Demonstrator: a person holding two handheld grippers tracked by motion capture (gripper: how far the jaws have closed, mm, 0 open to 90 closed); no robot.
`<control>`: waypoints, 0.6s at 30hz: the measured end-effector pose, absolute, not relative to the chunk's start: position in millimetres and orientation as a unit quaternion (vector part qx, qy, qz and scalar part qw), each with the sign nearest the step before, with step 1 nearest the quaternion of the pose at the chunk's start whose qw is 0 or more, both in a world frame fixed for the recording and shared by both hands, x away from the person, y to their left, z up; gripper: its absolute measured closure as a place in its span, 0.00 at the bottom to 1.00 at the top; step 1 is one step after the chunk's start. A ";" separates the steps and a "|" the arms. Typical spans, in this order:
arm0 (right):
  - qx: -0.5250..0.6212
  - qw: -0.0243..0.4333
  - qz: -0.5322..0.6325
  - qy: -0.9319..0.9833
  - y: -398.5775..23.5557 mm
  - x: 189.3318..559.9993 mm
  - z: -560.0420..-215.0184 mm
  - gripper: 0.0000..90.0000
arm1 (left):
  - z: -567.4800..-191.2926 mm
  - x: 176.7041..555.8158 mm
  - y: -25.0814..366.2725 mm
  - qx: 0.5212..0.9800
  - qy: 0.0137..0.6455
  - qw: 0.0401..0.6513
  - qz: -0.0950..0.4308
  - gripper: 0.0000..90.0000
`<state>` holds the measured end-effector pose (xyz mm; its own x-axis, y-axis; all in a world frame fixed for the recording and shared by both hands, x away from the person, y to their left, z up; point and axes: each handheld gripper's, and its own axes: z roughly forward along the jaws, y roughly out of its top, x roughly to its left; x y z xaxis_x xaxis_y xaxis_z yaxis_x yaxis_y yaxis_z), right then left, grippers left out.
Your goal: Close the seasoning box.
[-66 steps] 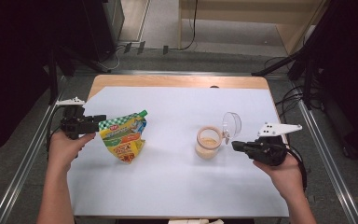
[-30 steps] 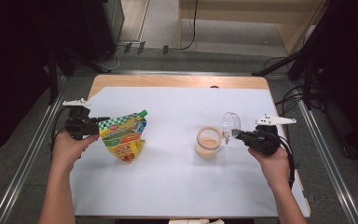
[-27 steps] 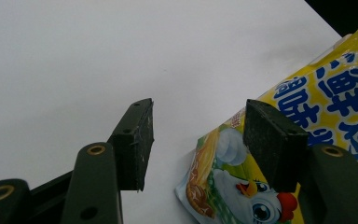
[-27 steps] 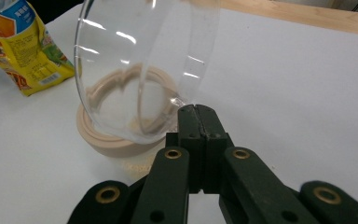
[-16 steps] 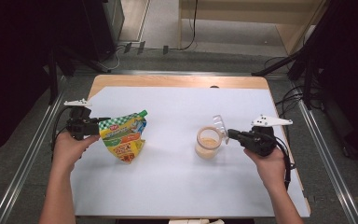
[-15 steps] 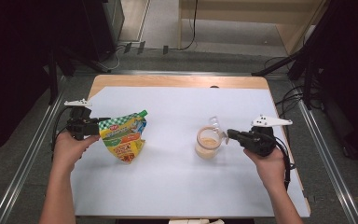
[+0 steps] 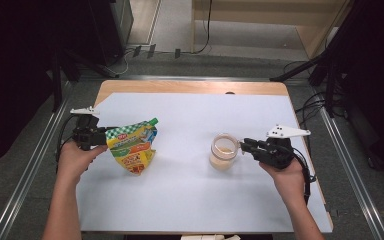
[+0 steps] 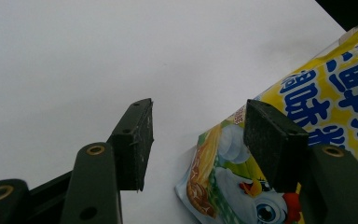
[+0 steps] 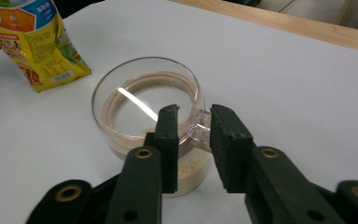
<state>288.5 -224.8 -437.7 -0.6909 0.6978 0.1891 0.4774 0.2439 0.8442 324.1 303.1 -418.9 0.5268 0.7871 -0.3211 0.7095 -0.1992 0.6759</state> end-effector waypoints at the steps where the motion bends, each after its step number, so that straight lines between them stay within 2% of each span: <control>1: 0.377 0.113 0.488 0.779 -226.3 288.9 -438.5 0.78 | -419.0 324.0 303.2 0.773 0.484 0.408 0.047 0.48; 5: 0.379 0.101 0.490 0.779 -231.7 291.5 -441.6 0.70 | -418.2 323.3 304.1 0.770 0.480 0.418 0.044 0.48; 18: 0.406 0.105 0.485 0.768 -251.7 298.5 -451.8 0.50 | -418.2 323.1 305.1 0.769 0.479 0.420 0.042 0.47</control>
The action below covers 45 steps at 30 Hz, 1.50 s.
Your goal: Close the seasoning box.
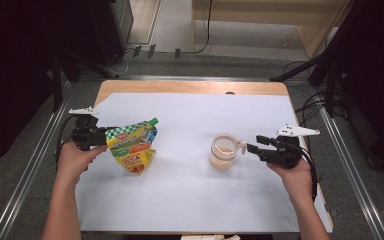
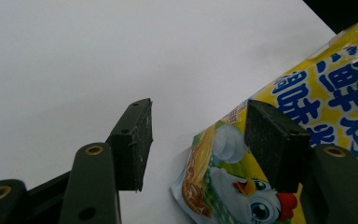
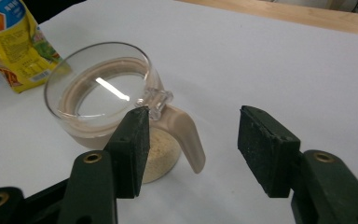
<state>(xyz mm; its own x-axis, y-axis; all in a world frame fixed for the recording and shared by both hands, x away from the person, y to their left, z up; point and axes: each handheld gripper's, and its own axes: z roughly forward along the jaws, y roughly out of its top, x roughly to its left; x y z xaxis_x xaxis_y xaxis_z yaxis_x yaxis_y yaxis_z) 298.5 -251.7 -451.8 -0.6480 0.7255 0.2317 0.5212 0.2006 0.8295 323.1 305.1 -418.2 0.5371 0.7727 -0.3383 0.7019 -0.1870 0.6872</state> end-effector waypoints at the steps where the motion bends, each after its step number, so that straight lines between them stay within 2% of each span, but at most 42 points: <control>1: 0.408 0.106 0.483 0.767 -253.0 298.9 -452.8 0.49 | -418.0 322.9 305.5 0.769 0.479 0.421 0.042 0.47; 3: 0.415 0.102 0.484 0.764 -256.1 299.5 -454.3 0.48 | -418.3 322.8 305.9 0.769 0.480 0.420 0.042 0.47; 5: 0.421 0.118 0.488 0.755 -258.4 300.2 -456.6 0.43 | -418.7 323.0 306.3 0.770 0.480 0.419 0.042 0.47; 8: 0.424 0.126 0.490 0.752 -263.2 300.9 -459.5 0.41 | -419.5 323.2 306.1 0.769 0.482 0.418 0.042 0.47; 14: 0.434 0.125 0.491 0.745 -272.3 303.8 -470.1 0.29 | -419.8 323.0 307.1 0.769 0.484 0.416 0.043 0.47; 21: 0.434 0.133 0.482 0.750 -284.2 304.9 -479.7 0.24 | -420.3 322.6 308.5 0.768 0.485 0.415 0.046 0.47; 24: 0.441 0.152 0.473 0.747 -288.8 306.7 -482.2 0.24 | -420.8 322.6 309.0 0.768 0.486 0.414 0.046 0.47; 30: 0.462 0.156 0.459 0.743 -292.9 312.9 -489.3 0.24 | -423.7 323.3 308.7 0.769 0.487 0.412 0.043 0.46; 45: 0.467 0.145 0.443 0.752 -287.5 316.2 -496.8 0.24 | -427.7 324.8 309.2 0.771 0.488 0.408 0.038 0.45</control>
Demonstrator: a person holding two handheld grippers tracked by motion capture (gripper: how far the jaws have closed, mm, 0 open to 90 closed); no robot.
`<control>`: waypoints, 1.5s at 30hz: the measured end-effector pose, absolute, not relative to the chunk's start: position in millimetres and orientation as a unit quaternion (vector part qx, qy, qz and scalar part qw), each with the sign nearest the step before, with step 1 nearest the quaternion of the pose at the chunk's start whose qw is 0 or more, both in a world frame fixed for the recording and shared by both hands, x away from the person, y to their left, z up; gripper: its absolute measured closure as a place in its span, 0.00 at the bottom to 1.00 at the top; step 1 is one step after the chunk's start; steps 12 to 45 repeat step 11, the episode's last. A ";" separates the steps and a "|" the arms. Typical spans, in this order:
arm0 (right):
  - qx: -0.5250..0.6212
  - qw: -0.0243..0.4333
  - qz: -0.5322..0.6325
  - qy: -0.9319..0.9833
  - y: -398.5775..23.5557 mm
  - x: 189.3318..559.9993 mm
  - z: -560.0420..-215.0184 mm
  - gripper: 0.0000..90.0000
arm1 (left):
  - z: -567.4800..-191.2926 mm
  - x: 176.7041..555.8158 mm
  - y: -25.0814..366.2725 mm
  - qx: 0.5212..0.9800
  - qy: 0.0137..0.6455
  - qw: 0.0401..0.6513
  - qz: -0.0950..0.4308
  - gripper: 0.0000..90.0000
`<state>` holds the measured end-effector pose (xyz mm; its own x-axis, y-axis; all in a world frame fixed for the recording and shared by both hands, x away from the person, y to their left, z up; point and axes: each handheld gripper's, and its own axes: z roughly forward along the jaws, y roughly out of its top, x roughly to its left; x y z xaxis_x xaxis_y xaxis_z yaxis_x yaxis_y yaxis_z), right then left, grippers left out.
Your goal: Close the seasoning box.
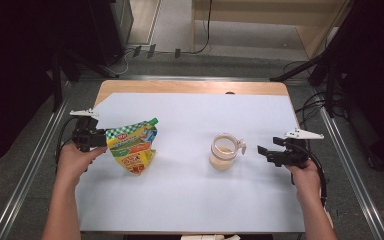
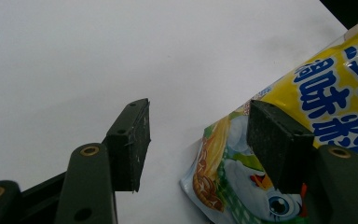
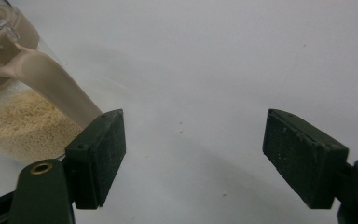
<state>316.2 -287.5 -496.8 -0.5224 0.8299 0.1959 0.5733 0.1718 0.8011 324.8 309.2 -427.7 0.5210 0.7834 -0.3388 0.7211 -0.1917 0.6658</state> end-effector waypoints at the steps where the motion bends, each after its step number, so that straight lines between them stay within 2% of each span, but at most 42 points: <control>1: 0.467 0.145 0.441 0.753 -287.5 316.2 -496.8 0.24 | -427.9 324.9 309.3 0.771 0.488 0.408 0.038 0.44; 11: 0.468 0.147 0.444 0.750 -287.8 316.9 -497.0 0.24 | -430.4 325.7 308.3 0.764 0.495 0.412 0.048 0.40; 45: 0.468 0.147 0.444 0.750 -287.8 316.9 -497.0 0.24 | -430.4 325.7 308.3 0.764 0.495 0.412 0.048 0.40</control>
